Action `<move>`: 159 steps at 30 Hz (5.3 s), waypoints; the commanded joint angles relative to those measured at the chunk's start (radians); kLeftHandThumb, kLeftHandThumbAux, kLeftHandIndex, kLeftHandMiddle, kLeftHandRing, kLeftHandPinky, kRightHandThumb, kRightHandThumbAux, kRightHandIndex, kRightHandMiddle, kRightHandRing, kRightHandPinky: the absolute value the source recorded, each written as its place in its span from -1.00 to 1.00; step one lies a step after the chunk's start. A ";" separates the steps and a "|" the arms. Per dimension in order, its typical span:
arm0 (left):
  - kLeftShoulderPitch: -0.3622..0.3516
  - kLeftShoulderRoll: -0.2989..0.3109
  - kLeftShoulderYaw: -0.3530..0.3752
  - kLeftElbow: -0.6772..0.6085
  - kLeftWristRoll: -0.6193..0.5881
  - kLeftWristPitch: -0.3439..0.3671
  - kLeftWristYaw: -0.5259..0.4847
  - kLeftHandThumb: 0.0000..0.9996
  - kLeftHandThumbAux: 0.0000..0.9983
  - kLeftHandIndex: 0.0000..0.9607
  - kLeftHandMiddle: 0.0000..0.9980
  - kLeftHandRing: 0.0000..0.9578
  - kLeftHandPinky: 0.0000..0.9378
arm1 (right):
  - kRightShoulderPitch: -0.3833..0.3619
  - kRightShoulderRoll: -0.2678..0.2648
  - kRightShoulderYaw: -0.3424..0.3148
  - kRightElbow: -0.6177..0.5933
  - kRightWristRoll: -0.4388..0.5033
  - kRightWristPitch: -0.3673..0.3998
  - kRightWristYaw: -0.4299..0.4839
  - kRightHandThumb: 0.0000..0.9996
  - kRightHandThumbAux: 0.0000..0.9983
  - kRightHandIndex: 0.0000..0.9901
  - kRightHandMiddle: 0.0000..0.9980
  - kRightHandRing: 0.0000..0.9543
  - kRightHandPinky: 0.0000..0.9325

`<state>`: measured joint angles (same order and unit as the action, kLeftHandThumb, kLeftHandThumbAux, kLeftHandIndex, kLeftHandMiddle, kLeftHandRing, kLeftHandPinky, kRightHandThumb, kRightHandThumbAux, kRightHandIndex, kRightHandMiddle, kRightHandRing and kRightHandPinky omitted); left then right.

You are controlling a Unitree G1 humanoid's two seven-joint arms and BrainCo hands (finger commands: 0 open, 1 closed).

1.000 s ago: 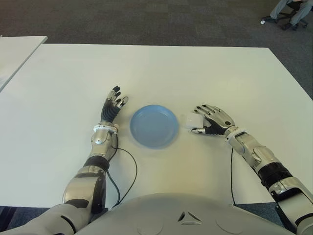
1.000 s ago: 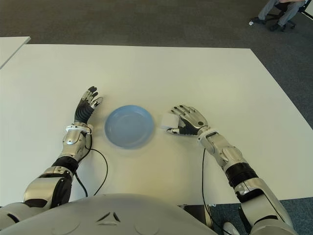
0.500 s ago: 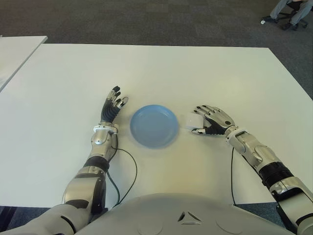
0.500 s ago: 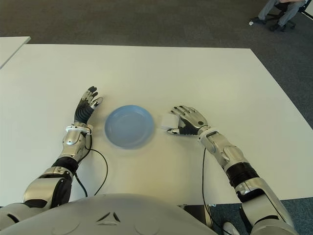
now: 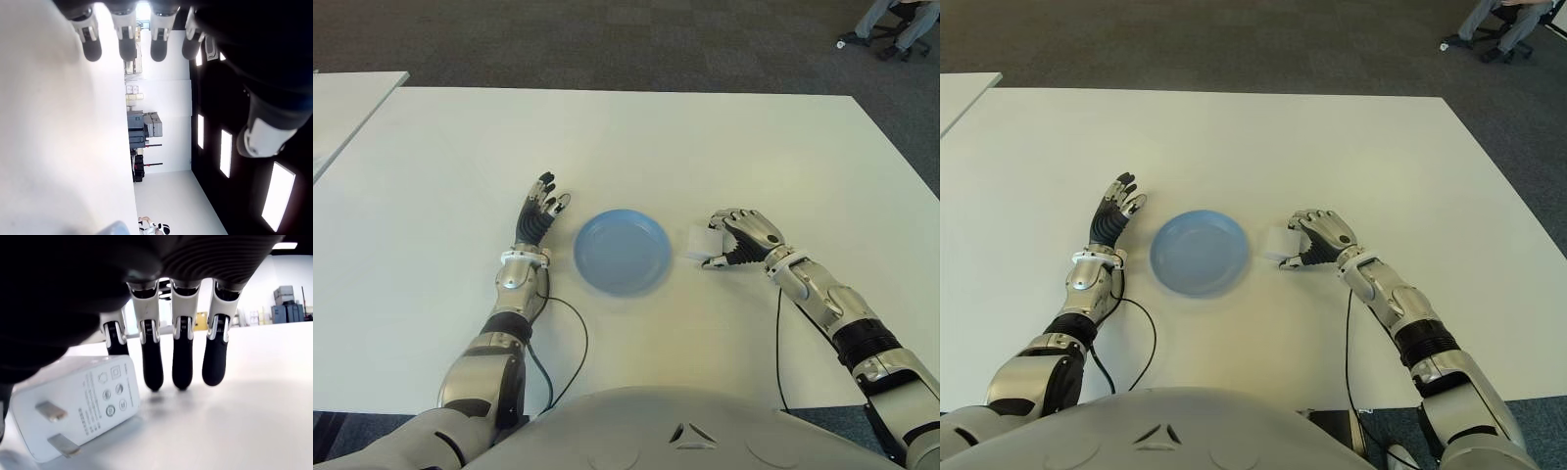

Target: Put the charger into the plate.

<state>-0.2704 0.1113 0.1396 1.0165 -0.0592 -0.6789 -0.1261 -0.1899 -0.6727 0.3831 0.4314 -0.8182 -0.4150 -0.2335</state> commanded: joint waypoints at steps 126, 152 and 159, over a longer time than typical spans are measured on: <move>0.024 -0.037 -0.001 0.026 0.001 0.199 0.092 -1.00 0.05 -1.00 -0.81 -0.88 -1.00 | -0.102 0.269 0.050 -0.402 0.108 0.189 0.513 -0.49 -0.67 -1.00 -1.00 -1.00 -1.00; 0.027 -0.032 0.005 0.032 -0.008 0.186 0.068 -1.00 0.05 -1.00 -0.78 -0.83 -0.94 | -0.201 0.392 -0.067 -0.342 0.200 0.356 0.454 -0.80 -0.25 -1.00 -1.00 -1.00 -1.00; 0.031 -0.034 0.000 0.023 -0.005 0.187 0.074 -1.00 0.07 -0.99 -0.77 -0.83 -0.92 | -0.259 0.461 -0.162 -0.279 0.353 0.409 0.445 -0.88 -0.08 -1.00 -1.00 -1.00 -1.00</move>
<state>-0.2986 0.0929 0.1431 0.9923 -0.0658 -0.5619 -0.0406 -0.4381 -0.2408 0.2561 0.1252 -0.5325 -0.0347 0.2153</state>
